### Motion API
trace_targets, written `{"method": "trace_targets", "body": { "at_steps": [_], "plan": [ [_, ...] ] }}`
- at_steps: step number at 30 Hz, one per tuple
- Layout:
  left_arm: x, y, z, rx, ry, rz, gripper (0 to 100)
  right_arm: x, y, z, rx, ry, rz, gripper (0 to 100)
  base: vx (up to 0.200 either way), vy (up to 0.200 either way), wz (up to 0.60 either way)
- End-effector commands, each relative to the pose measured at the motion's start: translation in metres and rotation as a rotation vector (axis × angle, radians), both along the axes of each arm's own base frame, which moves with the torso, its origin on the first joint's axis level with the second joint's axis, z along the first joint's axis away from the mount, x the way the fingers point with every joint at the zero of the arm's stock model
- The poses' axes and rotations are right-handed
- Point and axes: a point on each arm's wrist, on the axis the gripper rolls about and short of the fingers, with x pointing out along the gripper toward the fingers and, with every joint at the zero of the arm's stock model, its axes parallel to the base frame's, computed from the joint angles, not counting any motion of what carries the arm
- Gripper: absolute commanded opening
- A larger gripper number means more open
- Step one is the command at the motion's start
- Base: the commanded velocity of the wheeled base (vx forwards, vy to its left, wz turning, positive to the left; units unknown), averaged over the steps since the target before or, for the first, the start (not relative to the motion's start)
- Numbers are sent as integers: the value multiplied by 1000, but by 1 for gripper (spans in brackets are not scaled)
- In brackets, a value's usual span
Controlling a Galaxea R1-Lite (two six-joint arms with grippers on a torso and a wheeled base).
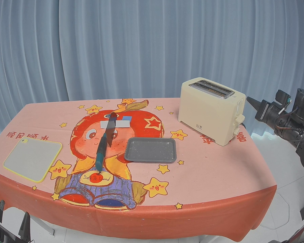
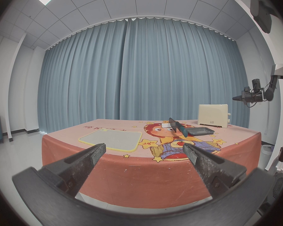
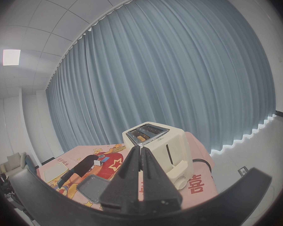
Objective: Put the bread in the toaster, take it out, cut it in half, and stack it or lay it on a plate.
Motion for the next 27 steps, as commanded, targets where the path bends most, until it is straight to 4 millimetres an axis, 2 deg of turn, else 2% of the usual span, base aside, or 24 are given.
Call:
{"method": "trace_targets", "body": {
  "at_steps": [1,9,17,27],
  "plan": [
    [1,0,-5,-1,17,0,100,-3,1,1,-1,-3,7,0,0,0,0],
    [1,0,-5,-1,17,0,100,-6,6,3,0,-13,24,0,0,0,0],
    [1,0,-5,-1,19,0,100,-23,12,9,1,-32,59,0,0,0,0],
    [1,0,-5,1,19,0,100,-25,-5,10,5,-33,-1,0,0,0,0]
  ]
}}
